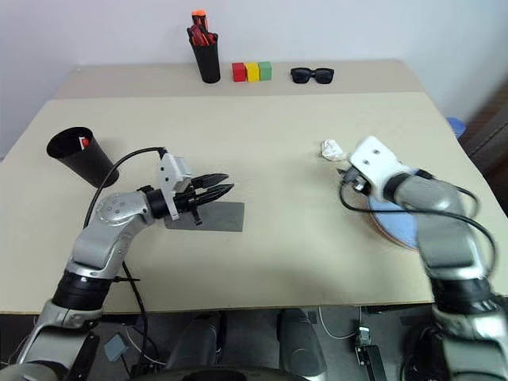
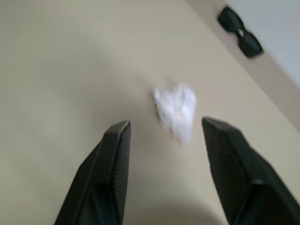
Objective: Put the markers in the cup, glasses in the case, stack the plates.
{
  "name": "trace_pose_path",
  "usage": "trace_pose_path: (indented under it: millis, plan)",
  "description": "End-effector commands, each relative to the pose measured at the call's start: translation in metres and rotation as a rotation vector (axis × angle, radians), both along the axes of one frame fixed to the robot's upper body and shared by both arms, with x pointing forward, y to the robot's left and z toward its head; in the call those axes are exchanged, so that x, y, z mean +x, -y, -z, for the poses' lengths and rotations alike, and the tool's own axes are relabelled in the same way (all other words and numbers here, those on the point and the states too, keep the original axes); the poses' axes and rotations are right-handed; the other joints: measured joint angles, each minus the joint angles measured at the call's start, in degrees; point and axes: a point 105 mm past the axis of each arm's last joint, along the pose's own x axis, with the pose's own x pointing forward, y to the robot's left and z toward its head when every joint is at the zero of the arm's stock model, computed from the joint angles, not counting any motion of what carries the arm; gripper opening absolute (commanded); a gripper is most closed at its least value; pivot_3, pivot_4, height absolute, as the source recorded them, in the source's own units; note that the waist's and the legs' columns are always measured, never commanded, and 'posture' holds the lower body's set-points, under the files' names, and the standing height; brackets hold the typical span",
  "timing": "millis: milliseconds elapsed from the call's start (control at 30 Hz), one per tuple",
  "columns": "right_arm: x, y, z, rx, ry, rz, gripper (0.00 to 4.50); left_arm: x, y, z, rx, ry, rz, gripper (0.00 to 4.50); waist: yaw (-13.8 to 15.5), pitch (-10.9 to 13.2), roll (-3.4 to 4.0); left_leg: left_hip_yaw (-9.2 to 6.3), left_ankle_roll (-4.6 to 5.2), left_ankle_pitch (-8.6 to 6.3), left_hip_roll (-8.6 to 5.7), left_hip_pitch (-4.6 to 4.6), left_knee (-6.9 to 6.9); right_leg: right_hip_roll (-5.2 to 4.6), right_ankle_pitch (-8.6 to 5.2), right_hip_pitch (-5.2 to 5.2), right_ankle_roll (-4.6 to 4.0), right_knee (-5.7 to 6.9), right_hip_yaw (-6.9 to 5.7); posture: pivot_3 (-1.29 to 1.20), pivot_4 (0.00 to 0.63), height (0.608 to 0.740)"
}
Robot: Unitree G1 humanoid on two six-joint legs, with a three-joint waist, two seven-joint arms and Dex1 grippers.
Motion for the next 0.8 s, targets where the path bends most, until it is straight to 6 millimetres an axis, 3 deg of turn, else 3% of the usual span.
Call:
trace_pose_path:
  millis: [33,200,300,400,433,567,667,767,800]
  plan:
    - [0.03,-0.003,0.006,-0.021,0.024,0.025,2.37,-0.005,-0.006,-0.018,-0.009,0.072,-0.044,1.08,0.09,0.02,0.02,0.01,0.0,0.0,0.0,-0.01,-0.02,-0.01,0.01,-0.01,0.01,-0.01,0.01,0.0,0.15,0.74]
    - [0.07,0.001,0.026,-0.04,0.016,0.109,2.37,-0.013,-0.013,-0.02,-0.006,0.078,-0.097,1.08,-0.1,0.03,0.04,-0.02,0.0,0.0,-0.01,-0.04,-0.1,-0.02,0.02,-0.08,0.05,0.0,-0.03,0.0,0.15,0.74]
    - [0.074,0.006,0.035,-0.124,0.018,0.104,1.51,-0.016,-0.015,-0.02,-0.011,0.075,-0.122,1.08,-0.14,0.03,0.04,-0.02,0.0,0.0,-0.01,-0.05,-0.14,-0.01,0.02,-0.1,0.05,0.01,-0.04,0.0,0.15,0.74]
    - [0.075,0.009,0.02,-0.1,0.083,0.107,0.09,-0.017,-0.016,-0.02,-0.008,0.073,-0.128,1.08,-0.25,0.03,0.04,-0.03,0.0,0.0,-0.01,-0.05,-0.13,-0.01,0.02,-0.1,0.05,0.02,-0.04,0.0,0.15,0.74]
    - [0.073,0.011,0.014,-0.109,0.113,0.104,0.03,-0.017,-0.016,-0.02,-0.008,0.072,-0.13,1.08,-0.26,0.03,0.05,-0.02,0.0,0.0,-0.01,-0.05,-0.12,-0.01,0.02,-0.1,0.05,0.02,-0.02,0.0,0.15,0.74]
    - [0.045,0.04,-0.014,-0.238,0.166,0.131,0.03,-0.01,-0.024,-0.018,-0.02,0.055,-0.172,1.08,0.39,0.05,0.1,-0.05,0.0,0.0,-0.01,-0.07,-0.12,-0.01,0.01,-0.11,0.07,0.04,-0.03,0.0,0.15,0.74]
    - [0.005,0.064,-0.031,-0.235,0.102,0.15,0.03,-0.005,-0.033,-0.011,-0.002,0.041,-0.193,1.08,1.08,0.03,0.15,-0.06,0.03,-0.02,-0.03,-0.1,-0.12,-0.02,-0.01,-0.12,0.1,0.02,-0.05,0.0,0.15,0.74]
    - [-0.032,0.086,-0.03,-0.267,-0.026,0.189,0.03,0.0,-0.036,-0.006,0.015,0.032,-0.188,1.08,1.24,0.0,0.18,-0.06,0.07,-0.04,-0.03,-0.06,-0.11,0.0,-0.02,-0.1,0.1,0.02,-0.04,0.0,0.15,0.74]
    - [-0.042,0.092,-0.026,-0.288,-0.074,0.207,0.32,0.001,-0.036,-0.005,0.014,0.031,-0.183,1.08,1.1,0.0,0.17,-0.05,0.07,-0.04,-0.02,-0.05,-0.09,0.0,-0.02,-0.09,0.09,0.03,-0.04,0.0,0.15,0.74]
